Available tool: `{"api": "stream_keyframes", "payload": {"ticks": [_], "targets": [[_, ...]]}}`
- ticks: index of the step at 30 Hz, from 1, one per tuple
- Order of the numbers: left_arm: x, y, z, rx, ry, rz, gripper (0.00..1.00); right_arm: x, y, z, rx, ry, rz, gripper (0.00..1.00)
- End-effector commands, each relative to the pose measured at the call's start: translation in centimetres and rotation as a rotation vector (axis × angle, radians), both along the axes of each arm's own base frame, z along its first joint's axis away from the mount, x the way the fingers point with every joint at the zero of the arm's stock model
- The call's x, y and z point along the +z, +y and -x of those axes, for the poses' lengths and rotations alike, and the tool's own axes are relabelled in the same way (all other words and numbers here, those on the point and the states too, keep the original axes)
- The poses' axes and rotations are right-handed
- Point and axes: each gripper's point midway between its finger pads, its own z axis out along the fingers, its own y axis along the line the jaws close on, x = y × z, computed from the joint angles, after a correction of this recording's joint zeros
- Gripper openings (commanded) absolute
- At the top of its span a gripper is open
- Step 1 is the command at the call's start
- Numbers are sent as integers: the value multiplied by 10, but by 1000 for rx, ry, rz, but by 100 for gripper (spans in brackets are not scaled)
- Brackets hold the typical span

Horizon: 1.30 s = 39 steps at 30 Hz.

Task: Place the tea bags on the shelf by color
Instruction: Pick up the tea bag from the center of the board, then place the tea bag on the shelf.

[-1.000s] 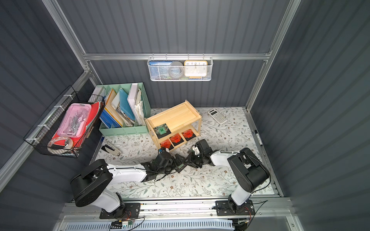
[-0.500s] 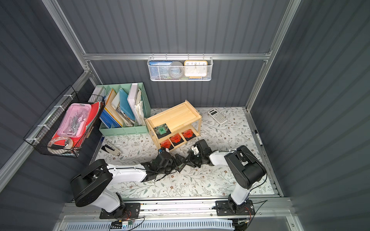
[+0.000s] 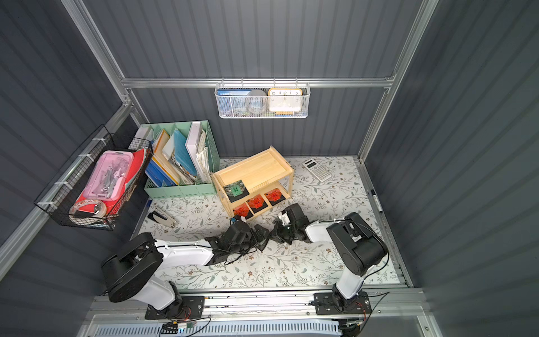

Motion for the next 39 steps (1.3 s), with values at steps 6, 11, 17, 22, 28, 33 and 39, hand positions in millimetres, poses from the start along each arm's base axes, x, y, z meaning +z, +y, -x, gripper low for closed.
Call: {"api": "stream_keyframes", "payload": {"ticks": [6,11,17,22,28,33,39], "targets": [[30,14,-1,57,-33,-9,100,27,-7,7,35,-109,-6,0],[44,28,3,79,-56,-10,100,45,-18,17,44,-177,14,0],[59,46,11,103,-77,-21,100,73,-32,34,49,-253,19,0],[69,59,19,116,-89,-22,100,105,-44,42,16,-346,16,0],[79,75,27,137,-105,-20,100,150,-55,42,-51,-482,-25,0],[84,86,32,154,-107,-23,100,189,-62,40,-104,-587,-65,0],[90,97,39,172,-108,-26,100,231,-59,34,-113,-655,-102,0]]}}
